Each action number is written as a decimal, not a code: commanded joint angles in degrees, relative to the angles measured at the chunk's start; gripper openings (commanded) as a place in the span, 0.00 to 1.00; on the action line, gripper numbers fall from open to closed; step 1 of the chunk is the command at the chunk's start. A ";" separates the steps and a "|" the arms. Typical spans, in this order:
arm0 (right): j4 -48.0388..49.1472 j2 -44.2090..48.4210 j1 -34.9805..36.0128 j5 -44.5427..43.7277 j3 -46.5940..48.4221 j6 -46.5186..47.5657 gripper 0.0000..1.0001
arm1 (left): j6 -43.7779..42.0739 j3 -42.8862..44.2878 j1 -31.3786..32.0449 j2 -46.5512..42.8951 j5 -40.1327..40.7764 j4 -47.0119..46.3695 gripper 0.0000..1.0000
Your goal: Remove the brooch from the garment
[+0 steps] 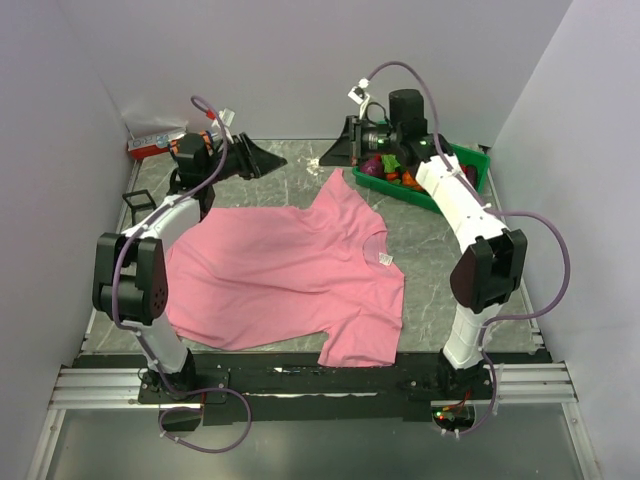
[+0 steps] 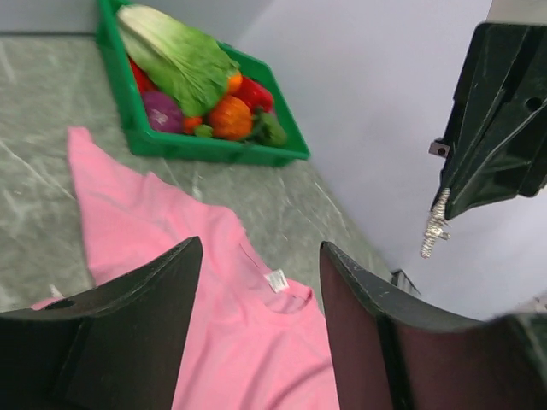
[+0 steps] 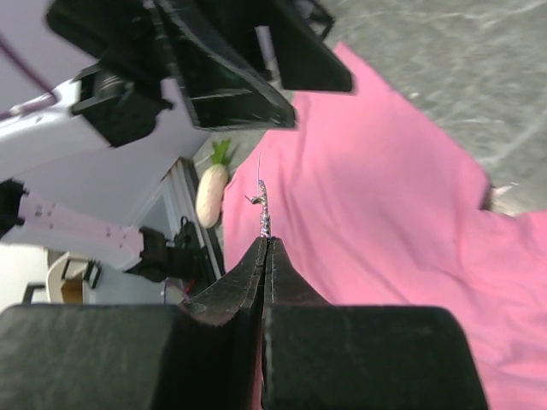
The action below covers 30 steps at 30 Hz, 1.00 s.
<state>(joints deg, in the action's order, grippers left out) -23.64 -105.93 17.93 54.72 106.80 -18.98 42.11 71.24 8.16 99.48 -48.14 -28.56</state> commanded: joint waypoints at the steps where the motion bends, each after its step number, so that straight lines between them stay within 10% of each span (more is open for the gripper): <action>1: 1.93 -0.68 0.70 3.11 1.83 2.11 0.00 | 5.97 -1.72 0.27 0.98 -6.71 -9.32 0.62; 30: 1.93 -5.25 2.46 1.01 2.09 1.32 0.00 | 3.42 3.03 4.84 3.79 -3.81 -6.51 0.56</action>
<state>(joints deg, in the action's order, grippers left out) -23.22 -110.80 20.27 56.45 106.80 -17.56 48.05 72.38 13.10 106.34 -53.36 -36.05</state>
